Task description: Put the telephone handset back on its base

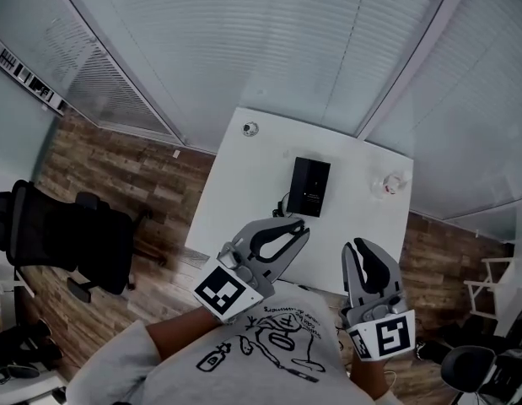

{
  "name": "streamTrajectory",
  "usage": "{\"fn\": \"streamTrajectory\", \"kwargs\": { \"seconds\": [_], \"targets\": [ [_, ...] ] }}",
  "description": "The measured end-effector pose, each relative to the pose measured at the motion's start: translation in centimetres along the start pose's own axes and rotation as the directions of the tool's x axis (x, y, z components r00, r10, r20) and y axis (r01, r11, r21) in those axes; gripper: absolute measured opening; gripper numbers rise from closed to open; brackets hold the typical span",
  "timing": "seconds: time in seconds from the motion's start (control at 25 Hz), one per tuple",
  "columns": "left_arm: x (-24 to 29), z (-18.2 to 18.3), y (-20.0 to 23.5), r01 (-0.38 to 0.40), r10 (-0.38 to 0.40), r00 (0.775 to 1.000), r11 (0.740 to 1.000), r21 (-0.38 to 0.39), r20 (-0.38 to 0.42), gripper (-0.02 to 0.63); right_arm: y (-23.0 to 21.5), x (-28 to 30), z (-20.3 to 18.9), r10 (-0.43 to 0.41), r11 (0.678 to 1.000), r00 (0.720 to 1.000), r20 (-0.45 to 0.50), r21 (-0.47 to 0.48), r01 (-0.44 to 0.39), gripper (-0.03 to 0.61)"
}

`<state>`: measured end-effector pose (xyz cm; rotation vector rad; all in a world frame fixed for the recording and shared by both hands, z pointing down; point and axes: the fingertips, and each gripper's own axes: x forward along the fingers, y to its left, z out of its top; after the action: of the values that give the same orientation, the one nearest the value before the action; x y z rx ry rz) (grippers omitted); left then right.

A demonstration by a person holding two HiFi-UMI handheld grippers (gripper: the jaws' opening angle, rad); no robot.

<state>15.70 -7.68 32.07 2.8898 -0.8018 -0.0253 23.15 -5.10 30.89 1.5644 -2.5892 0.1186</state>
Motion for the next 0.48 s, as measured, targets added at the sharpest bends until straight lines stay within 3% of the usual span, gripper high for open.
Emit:
{"fn": "streamTrajectory", "kwargs": {
  "seconds": [0.48],
  "targets": [
    [0.24, -0.34, -0.41, -0.013, 0.013, 1.000, 1.000, -0.019, -0.012, 0.044, -0.56, -1.17, 0.58, -0.020, 1.000, 1.000, 0.009, -0.007, 0.020, 0.044]
  ]
}}
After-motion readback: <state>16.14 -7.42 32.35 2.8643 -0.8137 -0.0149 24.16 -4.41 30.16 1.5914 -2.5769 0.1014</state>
